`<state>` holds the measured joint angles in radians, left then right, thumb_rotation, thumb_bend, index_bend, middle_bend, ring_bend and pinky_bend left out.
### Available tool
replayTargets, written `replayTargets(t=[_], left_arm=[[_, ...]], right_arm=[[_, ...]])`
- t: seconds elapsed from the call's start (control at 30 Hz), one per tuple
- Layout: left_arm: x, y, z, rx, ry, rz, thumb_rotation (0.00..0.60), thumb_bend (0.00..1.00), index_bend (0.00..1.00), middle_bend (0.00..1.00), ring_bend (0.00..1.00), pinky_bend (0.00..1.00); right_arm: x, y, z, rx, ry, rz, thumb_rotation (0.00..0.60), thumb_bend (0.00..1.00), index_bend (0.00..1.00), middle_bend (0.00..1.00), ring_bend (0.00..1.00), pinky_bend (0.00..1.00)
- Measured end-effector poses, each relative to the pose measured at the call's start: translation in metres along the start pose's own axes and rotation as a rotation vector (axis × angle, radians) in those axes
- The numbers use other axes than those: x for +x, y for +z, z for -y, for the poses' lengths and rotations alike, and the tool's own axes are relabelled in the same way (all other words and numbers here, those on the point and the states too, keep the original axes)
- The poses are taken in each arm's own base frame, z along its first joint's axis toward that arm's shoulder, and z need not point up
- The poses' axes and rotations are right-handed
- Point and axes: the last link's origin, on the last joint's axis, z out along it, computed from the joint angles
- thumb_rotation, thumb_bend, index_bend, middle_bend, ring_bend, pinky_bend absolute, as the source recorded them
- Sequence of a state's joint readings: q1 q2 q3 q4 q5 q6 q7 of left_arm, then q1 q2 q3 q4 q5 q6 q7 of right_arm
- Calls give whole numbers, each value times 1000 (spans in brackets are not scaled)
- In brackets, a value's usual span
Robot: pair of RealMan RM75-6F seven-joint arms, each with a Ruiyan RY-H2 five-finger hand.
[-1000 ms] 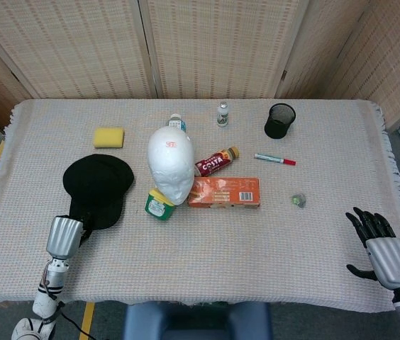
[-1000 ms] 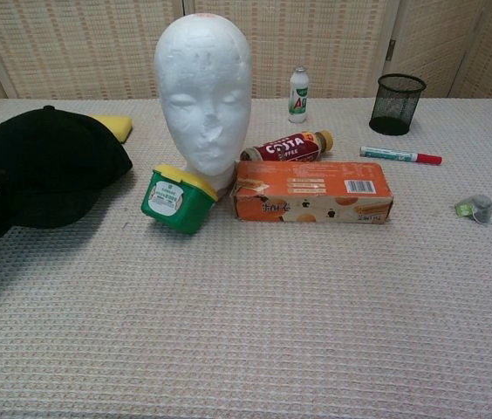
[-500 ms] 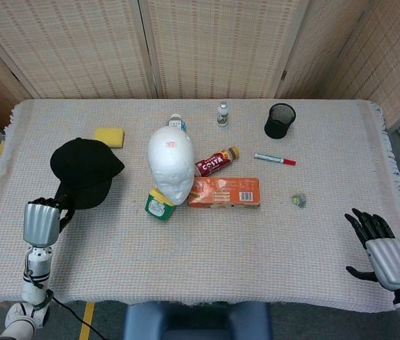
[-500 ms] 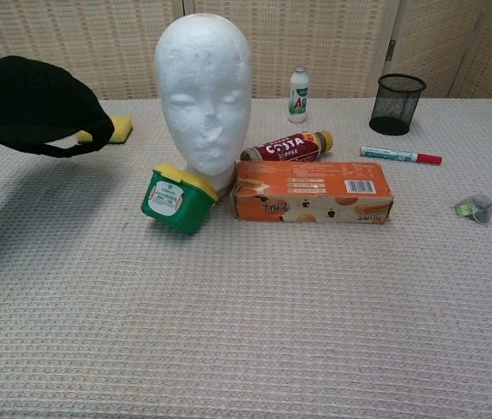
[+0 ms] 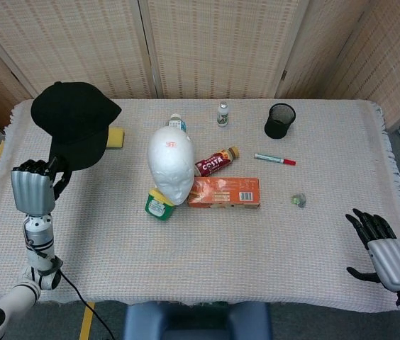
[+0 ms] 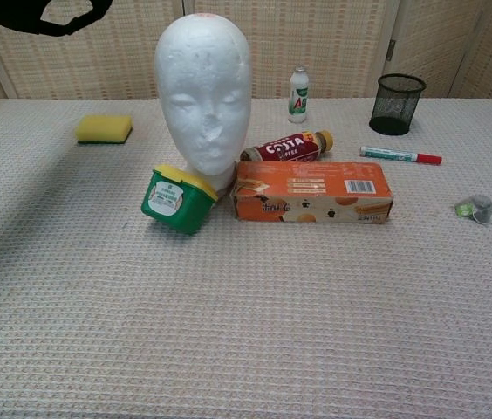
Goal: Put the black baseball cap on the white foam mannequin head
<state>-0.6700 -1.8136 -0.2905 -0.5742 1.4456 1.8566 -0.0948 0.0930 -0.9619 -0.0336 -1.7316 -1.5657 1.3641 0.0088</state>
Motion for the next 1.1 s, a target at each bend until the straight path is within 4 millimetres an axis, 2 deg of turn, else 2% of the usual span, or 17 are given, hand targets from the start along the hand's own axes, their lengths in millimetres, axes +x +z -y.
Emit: replayTargets(t=[0.2,0.33,0.47,0.67,0.9,1.1], left_arm=[[0,26,-40,-49,-56,-36,600,545,728,1000,1000,1000],[3,42,-76,-100,-97,-61,600,546,727,1000,1000,1000],[6,46,-107,-156,-123,-66,600,545,731,1000,1000,1000],[1,28,-141,-226,-152,-15,600,545,734,1000,1000,1000],[-9,-7,-148,-276,-152,65,600,544,735,1000,1000,1000],[-15,-31,-147,-286,-154,118,600,545,734,1000,1000,1000]], right_arm=[[2,1,-2,-7,9,-4,600,46,0,0,0,0],[4,1,-4,-10,16,-6,600,47,0,0,0,0],[8,1,-7,-14,28,-13,600,48,0,0,0,0],[17,-3,-10,-5,50,-41,600,47,0,0,0,0],[22,-7,-12,5,64,-67,600,48,0,0,0,0],[21,-6,-11,11,59,-60,600,48,0,0,0,0]])
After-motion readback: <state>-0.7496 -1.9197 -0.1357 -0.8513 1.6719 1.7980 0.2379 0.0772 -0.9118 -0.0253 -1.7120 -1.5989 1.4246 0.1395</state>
